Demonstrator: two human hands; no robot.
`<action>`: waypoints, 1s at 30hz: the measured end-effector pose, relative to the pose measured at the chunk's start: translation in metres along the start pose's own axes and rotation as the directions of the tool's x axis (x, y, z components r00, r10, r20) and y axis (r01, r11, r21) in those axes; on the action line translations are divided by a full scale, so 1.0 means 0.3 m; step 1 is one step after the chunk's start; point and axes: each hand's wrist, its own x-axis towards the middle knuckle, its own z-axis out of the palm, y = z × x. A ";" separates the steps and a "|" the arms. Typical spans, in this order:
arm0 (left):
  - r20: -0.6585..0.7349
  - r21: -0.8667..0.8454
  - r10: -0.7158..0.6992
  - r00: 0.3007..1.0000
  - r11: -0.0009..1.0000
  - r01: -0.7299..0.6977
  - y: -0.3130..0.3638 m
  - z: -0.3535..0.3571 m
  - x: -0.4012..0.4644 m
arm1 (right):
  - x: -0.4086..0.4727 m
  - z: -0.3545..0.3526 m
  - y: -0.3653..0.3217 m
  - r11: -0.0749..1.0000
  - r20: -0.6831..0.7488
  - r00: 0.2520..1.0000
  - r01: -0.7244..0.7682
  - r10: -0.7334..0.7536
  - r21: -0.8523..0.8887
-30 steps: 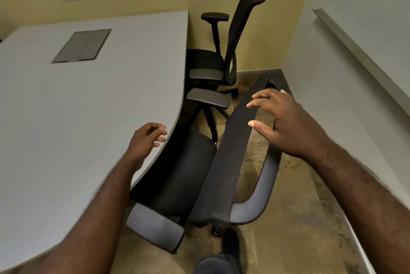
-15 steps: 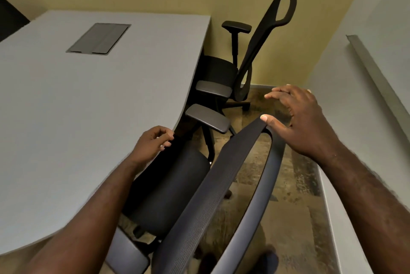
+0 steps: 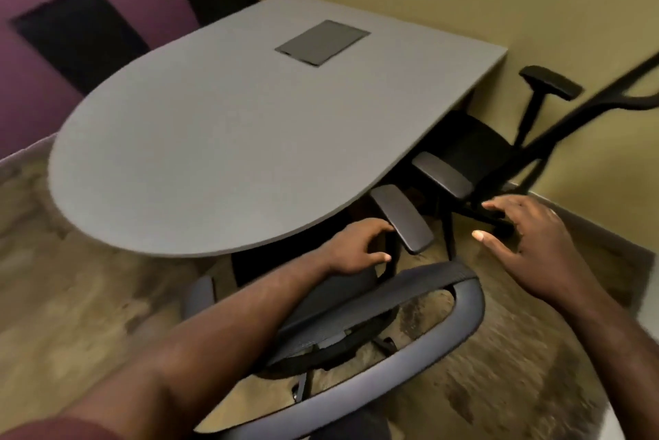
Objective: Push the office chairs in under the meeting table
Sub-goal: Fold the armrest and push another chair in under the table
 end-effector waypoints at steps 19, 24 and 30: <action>0.105 0.192 -0.326 0.940 0.934 0.302 -0.141 0.089 0.333 | 0.485 0.317 0.218 0.994 0.344 0.933 0.086 -0.106 0.073; 0.126 0.197 -0.453 0.883 0.883 0.425 -0.224 0.160 0.377 | 0.603 0.485 0.272 0.992 0.452 0.890 0.002 -0.059 0.126; 0.105 0.238 -0.537 0.837 0.831 0.503 -0.292 0.230 0.417 | 0.757 0.728 0.340 0.963 0.570 0.821 -0.128 -0.032 0.239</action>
